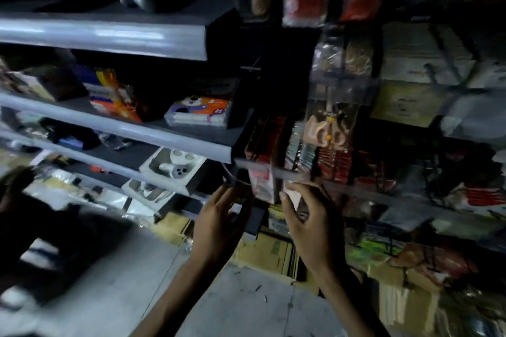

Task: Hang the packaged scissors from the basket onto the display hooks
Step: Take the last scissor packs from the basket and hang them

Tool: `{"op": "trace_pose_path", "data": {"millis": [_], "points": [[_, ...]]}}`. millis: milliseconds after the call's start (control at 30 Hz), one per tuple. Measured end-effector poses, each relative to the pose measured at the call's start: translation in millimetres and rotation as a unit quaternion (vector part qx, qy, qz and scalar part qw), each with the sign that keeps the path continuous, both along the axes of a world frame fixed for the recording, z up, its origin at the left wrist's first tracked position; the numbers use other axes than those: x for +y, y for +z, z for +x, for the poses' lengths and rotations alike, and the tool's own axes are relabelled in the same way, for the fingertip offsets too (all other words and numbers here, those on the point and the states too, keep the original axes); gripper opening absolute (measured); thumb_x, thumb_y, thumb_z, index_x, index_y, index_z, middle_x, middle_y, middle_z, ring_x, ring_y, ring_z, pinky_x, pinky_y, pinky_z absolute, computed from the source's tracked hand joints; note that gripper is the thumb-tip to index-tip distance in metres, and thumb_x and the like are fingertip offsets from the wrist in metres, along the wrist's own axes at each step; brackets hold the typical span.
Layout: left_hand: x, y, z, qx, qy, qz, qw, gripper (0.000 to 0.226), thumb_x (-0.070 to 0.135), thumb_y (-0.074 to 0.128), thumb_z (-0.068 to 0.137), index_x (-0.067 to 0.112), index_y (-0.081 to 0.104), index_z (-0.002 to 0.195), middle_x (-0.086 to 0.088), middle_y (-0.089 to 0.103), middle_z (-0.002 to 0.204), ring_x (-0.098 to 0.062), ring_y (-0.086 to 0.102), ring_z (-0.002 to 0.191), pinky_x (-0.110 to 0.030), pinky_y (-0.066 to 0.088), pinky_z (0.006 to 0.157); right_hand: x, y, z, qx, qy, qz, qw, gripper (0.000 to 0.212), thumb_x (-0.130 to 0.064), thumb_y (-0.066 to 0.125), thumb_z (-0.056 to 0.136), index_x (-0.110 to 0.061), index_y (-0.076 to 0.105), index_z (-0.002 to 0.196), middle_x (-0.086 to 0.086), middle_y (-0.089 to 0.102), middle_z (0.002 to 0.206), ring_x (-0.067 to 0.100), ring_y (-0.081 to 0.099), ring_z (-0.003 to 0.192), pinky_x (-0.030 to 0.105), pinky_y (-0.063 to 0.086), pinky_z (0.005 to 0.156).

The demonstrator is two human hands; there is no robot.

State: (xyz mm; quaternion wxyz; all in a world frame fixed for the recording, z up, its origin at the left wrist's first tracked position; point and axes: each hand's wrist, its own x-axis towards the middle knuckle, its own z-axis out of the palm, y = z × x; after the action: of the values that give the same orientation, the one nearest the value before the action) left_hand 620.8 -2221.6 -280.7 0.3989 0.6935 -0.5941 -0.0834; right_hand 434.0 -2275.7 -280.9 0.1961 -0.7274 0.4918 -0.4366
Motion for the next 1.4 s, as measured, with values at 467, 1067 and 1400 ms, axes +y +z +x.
{"op": "trace_pose_path", "data": {"millis": [467,1067,1400], "points": [[251,-85,184,-0.106,0.224,0.209,0.946,0.042,0.042,0.037,0.105,0.031,0.067,0.132,0.008,0.07,0.122,-0.02,0.067,0.109,-0.036,0.053,0.087,135,-77,236,0.239,0.333,0.135,0.902,0.038,-0.036,0.043,0.106,-0.023,0.06,0.137,-0.006,0.051,0.146,0.015,0.05,0.131,0.029,0.041,0.106],[618,-126,393,0.01,0.517,0.24,0.821,0.05,0.048,0.03,0.104,0.025,0.071,0.123,0.002,0.072,0.112,-0.03,0.07,0.096,-0.045,0.057,0.074,414,-106,557,0.34,0.595,0.116,0.719,0.034,-0.039,0.063,0.096,-0.03,0.065,0.13,-0.01,0.063,0.13,0.012,0.06,0.12,0.031,0.048,0.101],[666,-154,538,0.024,0.543,0.29,0.788,0.036,0.034,0.058,0.092,0.024,0.069,0.125,0.001,0.072,0.108,-0.028,0.07,0.096,-0.041,0.056,0.073,452,-127,723,0.371,0.653,0.087,0.655,0.022,-0.038,0.059,0.099,-0.033,0.069,0.117,-0.015,0.068,0.117,0.005,0.062,0.109,0.027,0.05,0.091]]}}
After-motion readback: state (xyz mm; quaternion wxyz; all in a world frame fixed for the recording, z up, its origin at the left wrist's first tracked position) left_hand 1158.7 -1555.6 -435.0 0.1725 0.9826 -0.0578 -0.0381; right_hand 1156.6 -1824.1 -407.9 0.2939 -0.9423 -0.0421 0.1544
